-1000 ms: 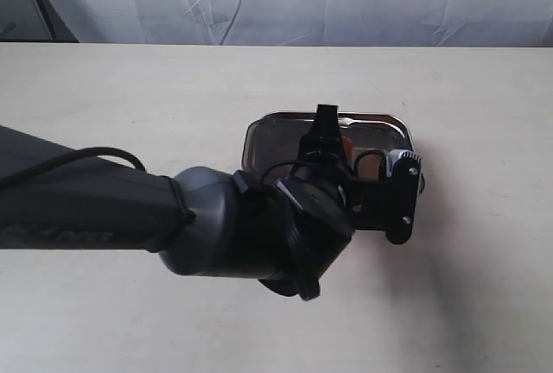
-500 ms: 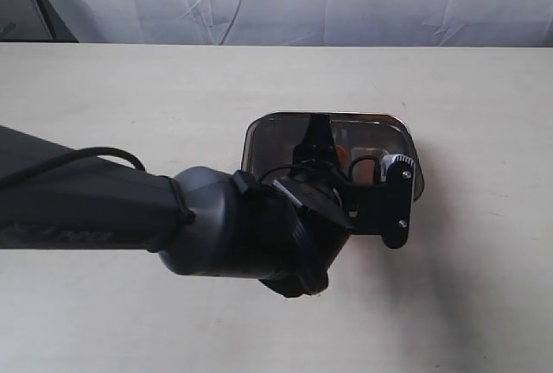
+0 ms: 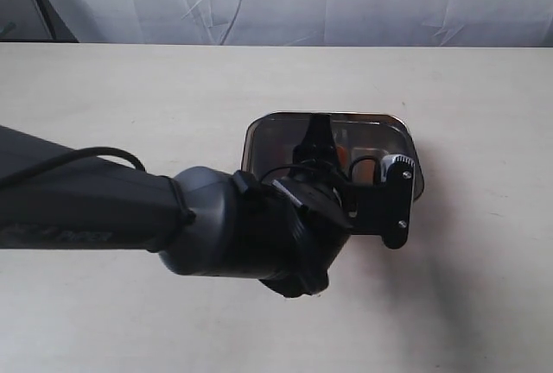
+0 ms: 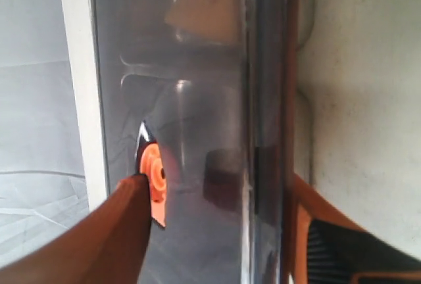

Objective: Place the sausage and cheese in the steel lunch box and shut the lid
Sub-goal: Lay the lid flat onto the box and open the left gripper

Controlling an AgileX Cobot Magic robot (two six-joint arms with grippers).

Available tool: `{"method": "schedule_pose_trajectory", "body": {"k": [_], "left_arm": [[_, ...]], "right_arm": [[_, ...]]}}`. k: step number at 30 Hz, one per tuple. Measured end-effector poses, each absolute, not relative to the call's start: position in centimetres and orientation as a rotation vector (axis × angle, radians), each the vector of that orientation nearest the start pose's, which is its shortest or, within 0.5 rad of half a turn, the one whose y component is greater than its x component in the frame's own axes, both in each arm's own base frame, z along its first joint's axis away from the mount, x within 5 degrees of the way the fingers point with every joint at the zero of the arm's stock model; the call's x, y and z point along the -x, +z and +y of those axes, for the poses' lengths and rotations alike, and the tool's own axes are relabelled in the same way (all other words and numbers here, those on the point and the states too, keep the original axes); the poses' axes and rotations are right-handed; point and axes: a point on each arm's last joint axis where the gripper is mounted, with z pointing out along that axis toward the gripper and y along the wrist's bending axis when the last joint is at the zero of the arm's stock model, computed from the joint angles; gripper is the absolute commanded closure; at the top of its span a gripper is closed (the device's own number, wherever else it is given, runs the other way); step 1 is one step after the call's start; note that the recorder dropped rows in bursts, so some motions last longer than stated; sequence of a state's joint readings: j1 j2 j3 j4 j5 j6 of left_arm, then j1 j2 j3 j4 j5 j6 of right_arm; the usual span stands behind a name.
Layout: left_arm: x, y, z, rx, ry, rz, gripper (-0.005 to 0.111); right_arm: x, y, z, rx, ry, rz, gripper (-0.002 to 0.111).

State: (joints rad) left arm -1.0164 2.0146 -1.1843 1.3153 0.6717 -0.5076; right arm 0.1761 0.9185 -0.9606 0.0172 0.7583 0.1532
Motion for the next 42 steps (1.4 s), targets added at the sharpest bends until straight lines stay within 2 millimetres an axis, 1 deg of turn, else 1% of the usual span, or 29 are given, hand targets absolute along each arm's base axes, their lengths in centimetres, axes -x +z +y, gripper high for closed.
{"method": "schedule_pose_trajectory", "body": {"k": [8,14,21,23,25,28,33,34,35,38,39,42], "left_arm": [[-25.5,15.2,-30.8,-1.628,0.684,1.729,0.052],[-24.5,16.0,-31.5,-1.628,0.659,1.701,0.053],[-24.1,16.1,-31.7,-1.632,0.663,1.693,0.053],[-23.7,16.8,-31.8,-1.625,0.69,1.667,0.053],[-23.2,17.3,-32.1,-1.624,0.681,1.647,0.053],[-22.4,18.9,-32.4,-1.605,0.653,1.619,0.053],[-22.2,19.1,-32.4,-1.594,0.634,1.636,0.054],[-22.1,19.2,-32.3,-1.587,0.632,1.643,0.057],[-22.1,19.5,-32.3,-1.578,0.633,1.649,0.069],[-21.7,20.7,-31.6,-1.51,0.587,1.74,0.099],[-21.5,21.1,-31.3,-1.496,0.555,1.78,0.106],[-20.2,22.4,-30.5,-1.495,0.428,1.92,0.106]], "right_arm": [[-17.6,37.1,3.2,0.018,0.204,2.207,0.068],[-17.6,37.1,3.2,0.018,0.204,2.207,0.068],[-17.6,37.1,3.2,0.018,0.204,2.209,0.068],[-17.5,37.1,3.2,0.018,0.203,2.213,0.068],[-17.5,37.1,3.2,0.018,0.203,2.213,0.068],[-17.5,37.1,3.2,0.018,0.203,2.213,0.068],[-17.5,37.1,3.2,0.018,0.203,2.215,0.068],[-17.5,37.1,3.2,0.018,0.203,2.215,0.068],[-17.5,37.1,3.2,0.018,0.203,2.216,0.068],[-17.5,37.0,3.2,0.019,0.202,2.223,0.068],[-17.5,37.0,3.2,0.019,0.202,2.223,0.068],[-17.5,37.0,3.2,0.019,0.202,2.223,0.068]]}}
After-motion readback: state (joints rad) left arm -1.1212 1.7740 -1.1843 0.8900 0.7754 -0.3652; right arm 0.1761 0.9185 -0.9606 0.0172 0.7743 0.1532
